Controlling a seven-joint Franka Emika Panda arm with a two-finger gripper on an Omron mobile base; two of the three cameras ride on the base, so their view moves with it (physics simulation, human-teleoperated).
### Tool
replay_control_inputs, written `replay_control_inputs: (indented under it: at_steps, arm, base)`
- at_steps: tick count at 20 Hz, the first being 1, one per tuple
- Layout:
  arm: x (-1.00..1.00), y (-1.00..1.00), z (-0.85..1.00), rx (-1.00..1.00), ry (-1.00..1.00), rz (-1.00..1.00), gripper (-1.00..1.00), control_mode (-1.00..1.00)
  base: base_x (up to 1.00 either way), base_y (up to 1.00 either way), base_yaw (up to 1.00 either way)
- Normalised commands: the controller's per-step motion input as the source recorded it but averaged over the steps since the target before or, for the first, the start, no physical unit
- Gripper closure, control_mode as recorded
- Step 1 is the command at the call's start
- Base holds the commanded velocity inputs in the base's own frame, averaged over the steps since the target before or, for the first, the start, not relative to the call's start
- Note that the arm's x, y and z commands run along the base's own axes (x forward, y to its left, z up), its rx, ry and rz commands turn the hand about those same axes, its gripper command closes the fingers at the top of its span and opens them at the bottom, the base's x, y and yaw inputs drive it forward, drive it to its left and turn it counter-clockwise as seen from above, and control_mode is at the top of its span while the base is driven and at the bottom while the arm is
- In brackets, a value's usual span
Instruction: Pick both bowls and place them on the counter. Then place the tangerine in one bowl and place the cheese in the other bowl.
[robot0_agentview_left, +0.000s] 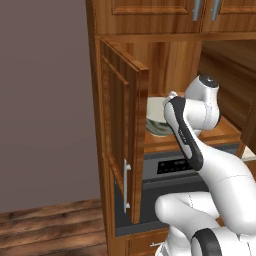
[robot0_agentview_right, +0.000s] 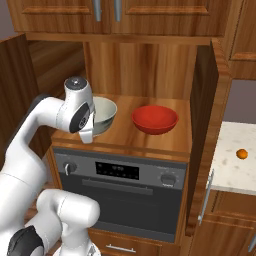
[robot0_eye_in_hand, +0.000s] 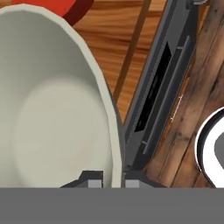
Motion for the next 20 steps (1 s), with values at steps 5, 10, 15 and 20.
replay_control_inputs:
  at_steps: [5, 10, 15, 20]
  arm:
    - [-0.23, 0.00, 0.00, 0.00, -0.02, 0.00, 1.00, -1.00]
    - [-0.37, -0.02, 0.00, 0.00, -0.10, 0.00, 1.00, -1.00]
    - [-0.39, 0.00, 0.00, 0.00, -0.12, 0.02, 1.00, -1.00]
    - [-0.24, 0.00, 0.01, 0.00, -0.07, 0.00, 1.00, -1.00]
  base:
    - [0.00, 0.00, 0.00]
    - [0.00, 0.00, 0.00]
    - [0.00, 0.00, 0.00]
    - [0.00, 0.00, 0.00]
